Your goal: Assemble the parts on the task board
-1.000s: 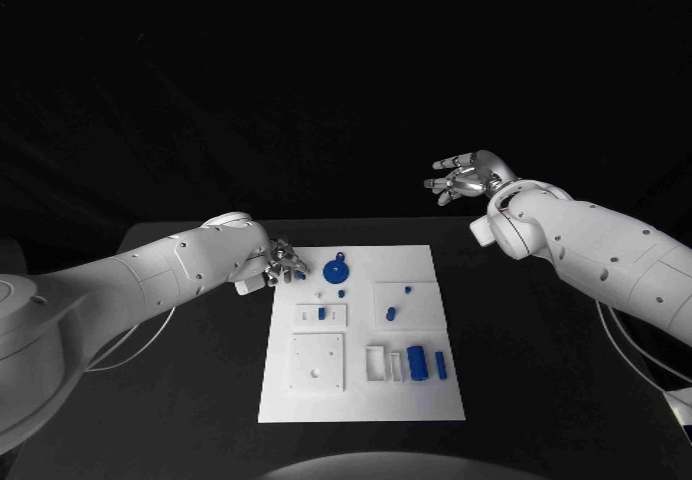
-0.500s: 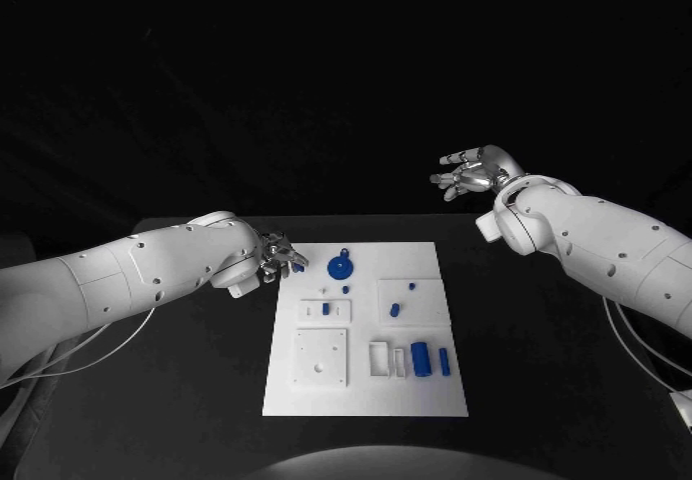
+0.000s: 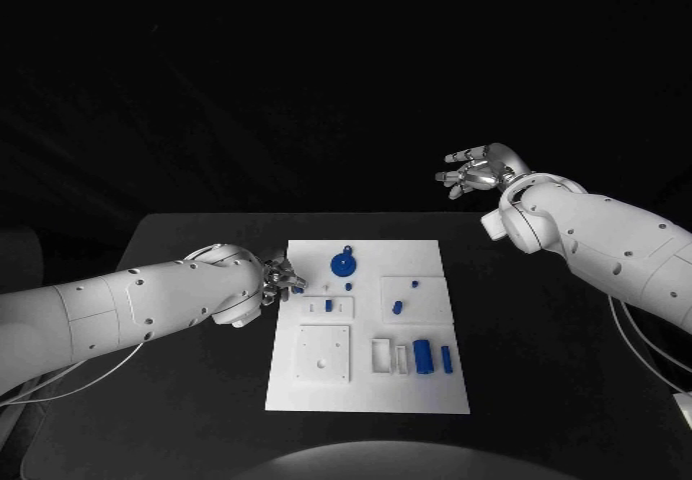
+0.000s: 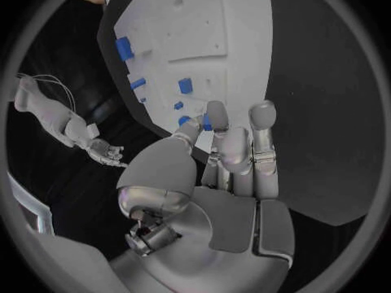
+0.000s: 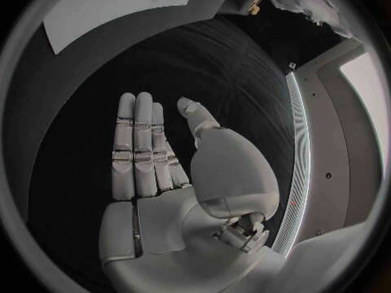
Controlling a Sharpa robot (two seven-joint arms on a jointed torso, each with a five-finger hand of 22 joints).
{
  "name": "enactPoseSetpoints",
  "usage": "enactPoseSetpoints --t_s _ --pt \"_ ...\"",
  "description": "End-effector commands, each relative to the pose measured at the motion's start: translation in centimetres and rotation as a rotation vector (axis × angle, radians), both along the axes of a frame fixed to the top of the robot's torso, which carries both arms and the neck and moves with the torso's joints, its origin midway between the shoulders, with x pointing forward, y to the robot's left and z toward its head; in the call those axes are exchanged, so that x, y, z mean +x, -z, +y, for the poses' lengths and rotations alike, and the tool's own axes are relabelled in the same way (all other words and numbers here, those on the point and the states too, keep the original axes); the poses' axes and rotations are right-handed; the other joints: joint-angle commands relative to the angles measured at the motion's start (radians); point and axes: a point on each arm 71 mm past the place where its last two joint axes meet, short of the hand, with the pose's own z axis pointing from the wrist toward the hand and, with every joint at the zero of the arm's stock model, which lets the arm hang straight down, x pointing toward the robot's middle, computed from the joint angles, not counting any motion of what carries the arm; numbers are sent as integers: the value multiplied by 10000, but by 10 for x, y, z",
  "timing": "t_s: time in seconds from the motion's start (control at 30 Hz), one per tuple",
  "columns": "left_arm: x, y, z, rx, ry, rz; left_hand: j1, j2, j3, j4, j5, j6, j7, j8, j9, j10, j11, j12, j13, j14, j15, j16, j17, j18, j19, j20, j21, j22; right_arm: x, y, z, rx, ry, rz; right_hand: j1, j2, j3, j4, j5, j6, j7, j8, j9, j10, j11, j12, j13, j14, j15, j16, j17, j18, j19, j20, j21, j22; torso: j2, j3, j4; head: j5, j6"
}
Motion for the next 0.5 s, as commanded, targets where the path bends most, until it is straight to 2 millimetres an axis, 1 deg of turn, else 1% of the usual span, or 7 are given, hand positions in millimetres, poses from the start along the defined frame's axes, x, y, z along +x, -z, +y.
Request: enactPoseSetpoints --t_s 0.03,0.1,0.13,0.23,0.3,0.37,0.5 --pt "-3 1 -5 520 449 -729 79 62 499 -529 23 457 -383 -49 -11 50 -1 -61 -11 40 -1 -15 7 -57 43 -1 -9 360 -1 2 -3 -12 -18 89 -31 -25 26 -4 52 -15 17 32 0 -51 -14 39 -8 -34 -16 4 -14 -56 -41 7 59 -17 5 -22 -1 -31 -17" --pt "-6 5 -9 602 654 -685 90 58 497 -519 23 460 -382 -56 -12 55 -2 -68 -10 42 0 -19 10 -57 43 0 -12 360 -1 3 -3 -12 -25 115 -31 -25 26 -4 52 -15 17 32 0 -51 -14 39 -8 -34 -16 4 -14 -56 -41 7 59 -17 6 -25 -9 -29 -44" --pt "-7 6 -10 622 708 -678 162 36 483 -452 24 481 -382 -100 -21 85 -2 -120 -4 59 2 -43 30 -57 47 3 -30 359 -1 4 -3 -12 -27 123 -31 -25 26 -4 52 -15 17 32 0 -51 -14 39 -8 -34 -16 4 -14 -56 -41 7 59 -17 7 -15 -13 -35 -47" --pt "-9 10 -13 652 847 -663 162 36 483 -452 24 481 -382 -100 -21 85 -2 -120 -4 59 2 -43 30 -57 47 3 -30 359 -2 5 -3 -12 -32 147 -31 -25 26 -4 52 -15 17 32 0 -51 -14 39 -8 -34 -16 4 -14 -56 -41 7 59 -17 10 -15 -10 -66 -59" --pt "-11 13 -15 645 919 -645 178 36 492 -445 27 483 -381 -102 -10 90 -2 -124 8 65 1 -41 44 -56 56 2 -13 366 -2 5 -3 -11 -36 157 -31 -25 26 -4 52 -15 17 32 0 -51 -14 39 -8 -34 -16 4 -14 -56 -41 7 59 -17 10 -10 -4 -55 -69" --pt "-12 15 -17 625 965 -631 178 36 492 -445 27 483 -381 -102 -10 90 -2 -124 8 65 1 -41 44 -56 56 2 -13 366 -2 6 -2 -9 -42 165 -31 -25 26 -4 52 -15 17 32 0 -51 -14 39 -8 -34 -16 4 -14 -56 -41 7 59 -17 8 3 -4 -48 -80" --pt "-13 17 -21 572 1049 -624 175 43 500 -431 46 475 -378 -103 5 89 -1 -131 18 68 -2 -57 40 -57 60 0 -15 364 -2 6 -2 -5 -55 178 -31 -25 26 -4 52 -15 17 32 0 -51 -14 39 -8 -34 -16 4 -14 -56 -41 7 59 -17 7 10 -7 -35 -102"
